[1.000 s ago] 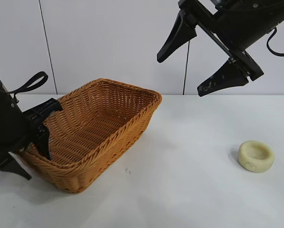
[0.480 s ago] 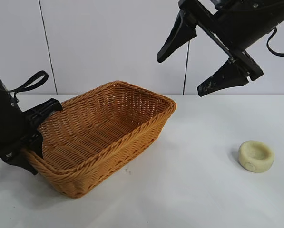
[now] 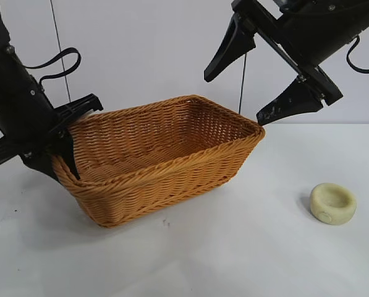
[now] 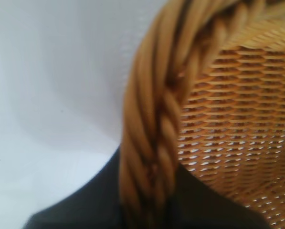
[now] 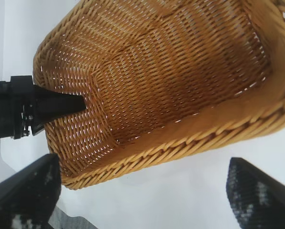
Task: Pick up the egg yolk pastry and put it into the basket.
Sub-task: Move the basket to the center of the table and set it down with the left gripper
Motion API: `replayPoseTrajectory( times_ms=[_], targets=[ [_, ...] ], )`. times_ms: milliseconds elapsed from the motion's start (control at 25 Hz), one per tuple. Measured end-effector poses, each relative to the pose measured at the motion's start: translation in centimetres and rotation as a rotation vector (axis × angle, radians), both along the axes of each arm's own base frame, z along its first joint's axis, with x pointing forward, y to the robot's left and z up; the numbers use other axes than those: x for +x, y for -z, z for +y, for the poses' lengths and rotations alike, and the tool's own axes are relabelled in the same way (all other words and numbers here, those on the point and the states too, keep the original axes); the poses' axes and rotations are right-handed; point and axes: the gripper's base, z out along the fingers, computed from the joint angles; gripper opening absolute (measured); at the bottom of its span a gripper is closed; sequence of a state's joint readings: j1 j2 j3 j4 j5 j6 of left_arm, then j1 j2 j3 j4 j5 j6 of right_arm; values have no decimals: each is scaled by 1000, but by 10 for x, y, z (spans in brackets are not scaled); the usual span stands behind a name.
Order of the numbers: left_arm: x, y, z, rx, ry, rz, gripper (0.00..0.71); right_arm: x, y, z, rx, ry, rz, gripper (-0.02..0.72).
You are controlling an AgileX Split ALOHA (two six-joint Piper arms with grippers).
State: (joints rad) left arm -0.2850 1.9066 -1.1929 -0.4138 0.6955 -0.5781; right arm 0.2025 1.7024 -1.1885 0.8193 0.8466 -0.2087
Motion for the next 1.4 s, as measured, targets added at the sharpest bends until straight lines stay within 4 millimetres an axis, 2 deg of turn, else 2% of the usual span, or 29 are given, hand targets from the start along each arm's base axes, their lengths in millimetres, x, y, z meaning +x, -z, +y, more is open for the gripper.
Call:
replayPoseTrajectory(
  times_ms=[520,680,1040,1400],
  targets=[
    [40,4,-17,32,495,15,92,0,0,0,0,-1,0,675],
    [45,0,-16,33,505,-7,92,0,0,0,0,-2,2,675],
    [53,0,0,38,453,-30,92,0,0,0,-1,-3,2,675],
    [42,31,6,61,452,-21,92,0,0,0,-1,-2,1,675]
  ],
)
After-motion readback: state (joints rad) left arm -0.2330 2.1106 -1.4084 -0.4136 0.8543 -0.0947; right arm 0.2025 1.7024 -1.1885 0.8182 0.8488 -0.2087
